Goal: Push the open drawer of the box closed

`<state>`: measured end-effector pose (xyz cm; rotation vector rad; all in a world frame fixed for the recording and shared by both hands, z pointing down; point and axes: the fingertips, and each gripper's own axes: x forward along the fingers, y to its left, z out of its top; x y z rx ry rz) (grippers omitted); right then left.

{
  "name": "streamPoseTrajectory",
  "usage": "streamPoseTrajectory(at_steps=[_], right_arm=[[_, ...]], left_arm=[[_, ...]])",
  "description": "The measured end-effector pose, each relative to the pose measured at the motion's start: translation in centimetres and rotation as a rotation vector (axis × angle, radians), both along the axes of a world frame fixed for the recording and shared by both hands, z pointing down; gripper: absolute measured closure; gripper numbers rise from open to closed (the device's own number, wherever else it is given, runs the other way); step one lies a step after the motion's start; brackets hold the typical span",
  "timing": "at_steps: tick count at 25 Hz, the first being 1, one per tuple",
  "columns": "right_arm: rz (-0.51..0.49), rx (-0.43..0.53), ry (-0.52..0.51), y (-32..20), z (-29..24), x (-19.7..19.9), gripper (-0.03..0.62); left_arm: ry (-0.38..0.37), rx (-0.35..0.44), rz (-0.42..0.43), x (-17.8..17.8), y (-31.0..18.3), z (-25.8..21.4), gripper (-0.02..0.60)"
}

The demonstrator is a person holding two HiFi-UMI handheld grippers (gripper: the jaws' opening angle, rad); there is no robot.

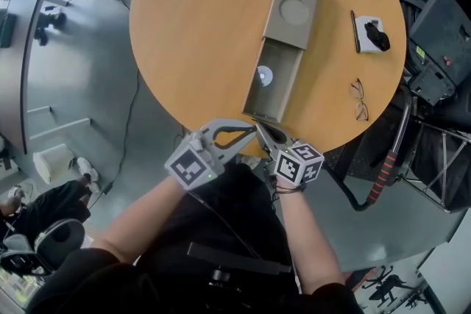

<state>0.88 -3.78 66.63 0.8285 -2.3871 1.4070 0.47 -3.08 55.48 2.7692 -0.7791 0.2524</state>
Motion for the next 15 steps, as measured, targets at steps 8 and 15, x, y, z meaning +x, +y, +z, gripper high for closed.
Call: streamPoseTrajectory(at_steps=[8, 15], right_arm=[[0.034, -0.021, 0.022, -1.0, 0.7, -0.2, 0.589], [0.055, -0.013, 0.027, -2.7, 0.3, 0.2, 0.589]], left_arm=[[-0.010, -0.022, 0.010, -0.3, -0.8, 0.6, 0.551], [-0.014, -0.039, 0.015, -0.5, -2.2, 0.8, 0.551]])
